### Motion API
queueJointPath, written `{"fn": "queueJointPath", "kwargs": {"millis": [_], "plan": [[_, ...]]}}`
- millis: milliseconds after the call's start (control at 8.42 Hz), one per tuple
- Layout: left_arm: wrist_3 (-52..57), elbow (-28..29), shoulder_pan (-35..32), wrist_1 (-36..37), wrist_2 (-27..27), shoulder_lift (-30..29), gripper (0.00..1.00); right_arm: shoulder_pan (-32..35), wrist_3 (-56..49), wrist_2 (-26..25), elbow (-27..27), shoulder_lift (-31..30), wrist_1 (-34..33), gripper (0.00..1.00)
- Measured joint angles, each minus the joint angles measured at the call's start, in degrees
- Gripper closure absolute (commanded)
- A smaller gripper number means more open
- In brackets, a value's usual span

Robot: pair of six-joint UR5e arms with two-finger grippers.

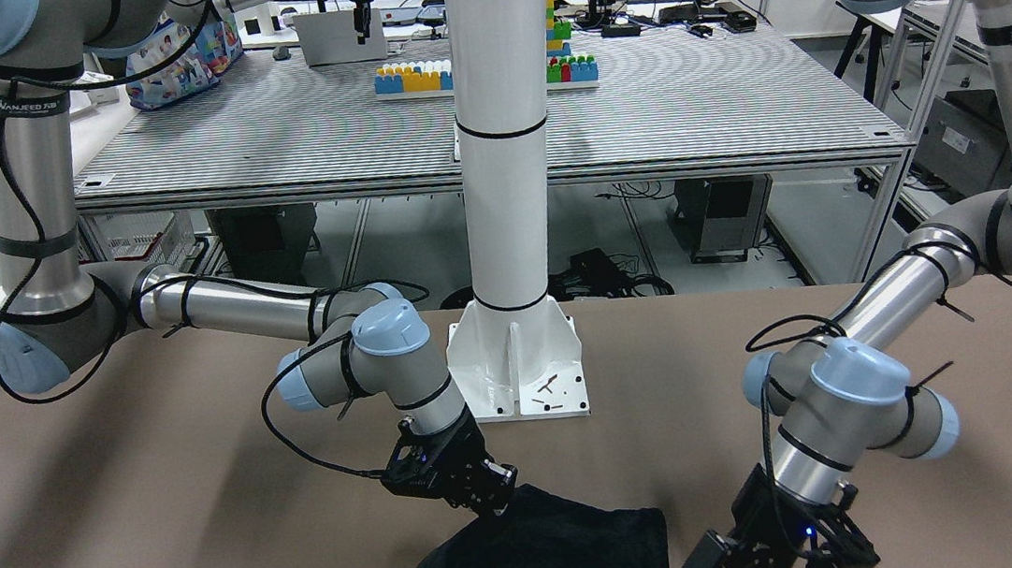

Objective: Fold clothes
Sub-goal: 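Move the left gripper to the shirt's other near corner and grasp it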

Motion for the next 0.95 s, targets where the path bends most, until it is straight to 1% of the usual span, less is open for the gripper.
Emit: {"fn": "queueJointPath", "kwargs": {"millis": [119, 238, 356, 594, 713, 950], "plan": [[-2.42, -3.86, 3.87, 1.05, 3.15, 2.95, 0.0, 0.02, -0.63, -0.08, 0.02, 0.0, 0.0, 1.0], [-4.06, -5.97, 7.04, 0.82, 5.65, 5.13, 0.0, 0.04, -1.21, -0.12, 0.04, -0.03, 0.01, 1.0], [-4.92, -6.83, 10.04, -1.41, 8.22, 7.5, 0.0, 0.05, -1.71, -0.17, 0.07, -0.02, 0.0, 1.0], [-5.83, -7.01, 15.67, -5.64, 13.76, 11.23, 0.0, 0.07, -2.14, -0.21, 0.13, 0.04, -0.1, 1.0], [-6.2, -6.59, 18.56, -6.4, 16.89, 11.91, 0.0, 0.07, -2.2, -0.19, 0.29, 0.04, -0.18, 1.0], [-6.48, -5.95, 21.97, -6.68, 20.31, 12.24, 0.0, 0.07, -2.23, -0.15, 0.48, 0.08, -0.35, 1.0]]}}
